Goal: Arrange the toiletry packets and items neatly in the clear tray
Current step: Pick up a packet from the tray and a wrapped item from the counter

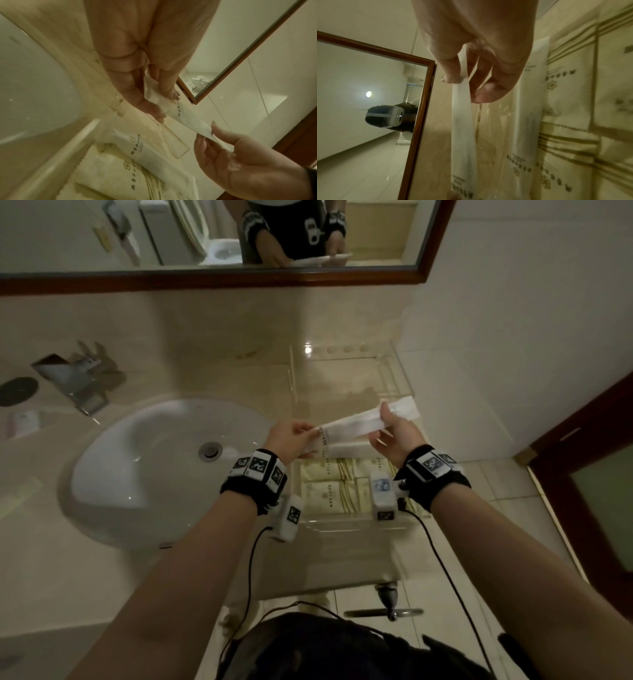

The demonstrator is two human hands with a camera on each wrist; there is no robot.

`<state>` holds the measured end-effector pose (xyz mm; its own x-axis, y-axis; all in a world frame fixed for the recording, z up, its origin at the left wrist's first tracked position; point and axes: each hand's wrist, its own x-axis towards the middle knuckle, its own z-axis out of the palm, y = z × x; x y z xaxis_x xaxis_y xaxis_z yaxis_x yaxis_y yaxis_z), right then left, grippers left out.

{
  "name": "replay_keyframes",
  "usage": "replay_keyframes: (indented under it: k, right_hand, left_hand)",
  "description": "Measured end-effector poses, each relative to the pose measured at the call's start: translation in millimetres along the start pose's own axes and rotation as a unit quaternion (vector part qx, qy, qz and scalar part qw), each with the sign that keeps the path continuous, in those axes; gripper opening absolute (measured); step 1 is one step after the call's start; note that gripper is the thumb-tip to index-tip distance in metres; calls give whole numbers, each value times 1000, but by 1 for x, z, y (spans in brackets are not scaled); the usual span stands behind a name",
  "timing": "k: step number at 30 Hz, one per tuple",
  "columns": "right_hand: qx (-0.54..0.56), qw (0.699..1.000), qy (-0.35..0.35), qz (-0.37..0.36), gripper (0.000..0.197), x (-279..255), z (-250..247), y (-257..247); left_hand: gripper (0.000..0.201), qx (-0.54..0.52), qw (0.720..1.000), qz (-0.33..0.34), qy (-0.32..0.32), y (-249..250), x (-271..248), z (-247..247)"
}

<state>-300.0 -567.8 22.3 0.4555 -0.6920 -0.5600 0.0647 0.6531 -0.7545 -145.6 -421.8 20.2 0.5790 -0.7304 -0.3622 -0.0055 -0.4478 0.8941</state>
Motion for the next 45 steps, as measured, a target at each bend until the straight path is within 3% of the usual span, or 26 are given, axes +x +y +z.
replay_keyframes:
  k: [5,8,11,15,18,20,23,25,27,29,32,34,36,38,41,45]
  right_hand:
    - [-15,999,33,-29,24,3,-26,-3]
    - [-16,998,39,-54,17,1,-32,-3]
    - [-21,998,-6,-60,20,-5,-32,-1]
    - [-195,972,-107,-69,25,-16,-4,11]
    - [-308,944,-69,-99,44,-15,15,21]
    - [-360,921,-65,-134,35,-15,16,18]
    - [-478,853,-127,-169,22,-20,8,-3]
    - [-596,767,-169,-168,16,-23,1,-16]
    - [-709,664,-193,-139,15,-21,-5,-24]
    - [-764,605,-207,-89,18,-20,-12,-29]
    - [-788,579,-196,-72,24,-16,-19,-31]
    - [-807,560,-159,-95,32,-11,-23,-31]
    - [-815,558,-126,-90,41,-7,-28,-32]
    - [-797,590,-112,-70,42,-1,-35,-33]
    - [-768,631,-74,-77,31,5,-45,-32]
    - [-759,640,-15,-120,17,10,-48,-26]
  left_hand:
    - [28,32,998,37,33,0,0,9]
    - [23,59,997,42,33,0,-2,14]
    - [12,56,997,43,24,2,-7,22]
    - [23,50,997,55,19,7,-16,42]
    - [24,69,994,84,-13,5,-23,56]
    - [26,93,991,98,-23,4,-25,56]
    - [54,106,988,98,49,4,-25,44]
    - [84,33,989,86,111,7,-25,30]
    - [98,-27,988,92,121,6,-21,18]
    - [87,-14,991,101,82,3,-17,12]
    - [33,108,986,114,58,-2,-13,14]
    - [23,171,976,113,73,-9,-12,17]
    - [26,201,971,80,102,-13,-11,18]
    - [27,229,965,40,122,-20,-7,17]
    - [28,279,954,-10,109,-25,-3,17]
    - [25,278,954,-24,110,-23,0,16]
